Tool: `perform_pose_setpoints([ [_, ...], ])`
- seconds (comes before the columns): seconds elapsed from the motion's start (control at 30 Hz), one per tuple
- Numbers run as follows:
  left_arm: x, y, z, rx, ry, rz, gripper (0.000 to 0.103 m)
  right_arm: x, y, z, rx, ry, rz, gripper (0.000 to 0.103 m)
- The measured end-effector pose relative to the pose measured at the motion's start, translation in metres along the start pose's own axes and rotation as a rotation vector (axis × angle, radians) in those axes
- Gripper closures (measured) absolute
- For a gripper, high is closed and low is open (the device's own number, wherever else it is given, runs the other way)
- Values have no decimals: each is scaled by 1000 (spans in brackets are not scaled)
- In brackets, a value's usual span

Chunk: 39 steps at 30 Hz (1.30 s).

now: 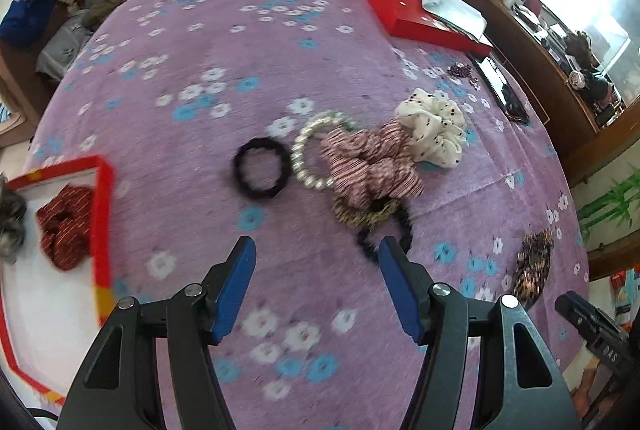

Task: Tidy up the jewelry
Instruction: 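Grasp the pink plaid scrunchie with the left tool while the right tool grasps the black claw clip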

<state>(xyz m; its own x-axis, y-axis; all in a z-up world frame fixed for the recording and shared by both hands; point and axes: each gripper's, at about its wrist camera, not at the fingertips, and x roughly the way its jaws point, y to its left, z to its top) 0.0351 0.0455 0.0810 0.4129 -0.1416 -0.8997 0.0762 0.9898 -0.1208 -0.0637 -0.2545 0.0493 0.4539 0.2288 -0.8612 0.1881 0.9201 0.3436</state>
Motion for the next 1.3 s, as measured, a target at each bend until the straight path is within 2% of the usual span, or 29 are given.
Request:
perform_pose_setpoints([
  [0.17,26,-7,24,-32,25,-28,41,11,-1,10,-26,12,24,35],
  [0.4,50,-12,46,-49,38,-30,41,22,-8,22,-31,29,43,35],
  [0.57,68,-17,52,-45,64,-24,41,33,-12,25,-36,58,57,35],
  [0.77,77,-25,52,-54,77,-57,42,44,-15,28,-37,81,72,35],
  [0.83,76,-29,53,-50,72,-67,57,45,-14,29,-43,78,75,38],
  [0.87,76,-31,53,-43,74,-69,76,45,-14,29,-43,76,80,45],
  [0.9,76,-33,53,-36,78,-72,91,45,-13,30,-43,75,93,56],
  [0.97,72,-38,52,-26,72,-87,94,45,-11,32,-52,80,121,69],
  [1.0,69,-39,52,-22,65,-91,95,45,-9,32,-60,82,117,71],
  [1.3,10,-45,48,-12,-29,-172,95,30,-2,32,-68,55,130,71],
])
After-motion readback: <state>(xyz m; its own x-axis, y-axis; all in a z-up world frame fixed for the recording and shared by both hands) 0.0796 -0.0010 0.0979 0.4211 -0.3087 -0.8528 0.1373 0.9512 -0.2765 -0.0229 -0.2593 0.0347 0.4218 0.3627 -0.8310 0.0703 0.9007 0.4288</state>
